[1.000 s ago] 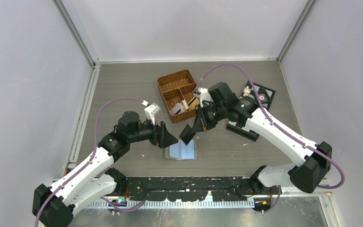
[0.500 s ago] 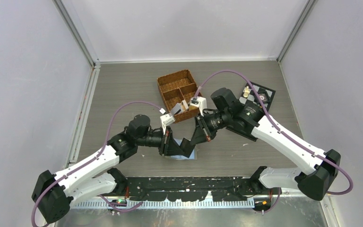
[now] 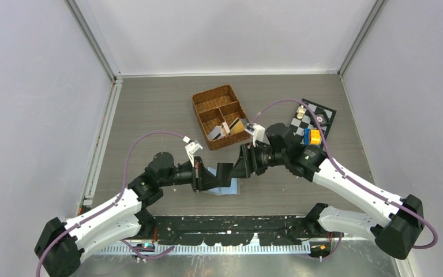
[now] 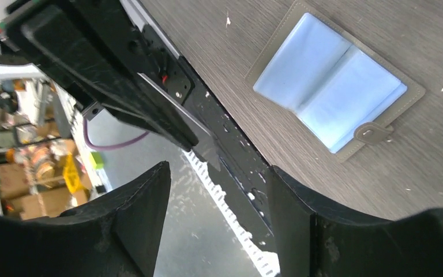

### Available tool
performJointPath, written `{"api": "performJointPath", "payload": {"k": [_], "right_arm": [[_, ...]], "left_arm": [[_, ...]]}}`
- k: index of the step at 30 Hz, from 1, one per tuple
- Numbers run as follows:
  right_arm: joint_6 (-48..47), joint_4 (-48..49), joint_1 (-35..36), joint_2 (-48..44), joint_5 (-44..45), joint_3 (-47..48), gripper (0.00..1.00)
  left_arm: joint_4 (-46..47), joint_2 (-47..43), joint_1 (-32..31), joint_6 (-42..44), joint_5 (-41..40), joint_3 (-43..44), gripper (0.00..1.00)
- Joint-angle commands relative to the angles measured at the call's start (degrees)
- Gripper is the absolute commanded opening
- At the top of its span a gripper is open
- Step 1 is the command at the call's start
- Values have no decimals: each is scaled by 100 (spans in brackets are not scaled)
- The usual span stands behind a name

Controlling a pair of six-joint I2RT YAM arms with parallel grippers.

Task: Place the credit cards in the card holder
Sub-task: Insert the credit card into the card holder.

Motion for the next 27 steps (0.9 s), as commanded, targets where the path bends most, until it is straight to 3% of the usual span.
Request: {"api": "performJointPath", "payload": {"k": [1,8,12,13,16,18,22,27], "right_arm": [[1420,2228,11,-298,111,-739,64],[2351,4117,9,-155,91,-1405,46],[2618,4495,7,-161,280,-1600,9],[2569,4263,-11,-176,424,-1570,2],[2379,3076,-93,-157,1094,-1443,1],[2309,2560,-125,-81,1397,-1443,0],[2372,2417,-123,297,1476,-1540,0],[2516,2801,-131,895,1333,-1667,0]], "left_arm": [[884,-260,9,-391,-430,-82,0],[1015,-154,8,-543,-380,-156,0],[812,-139,9,-545,-498,-127,0],[566,-146,13,-493,-607,-74,7],[-724,-195,9,-158,-1368,262,38],[-1674,-226,9,46,-1991,506,53],[-2744,-108,9,176,-2838,824,64],[-3171,434,9,83,-3146,945,74]]}}
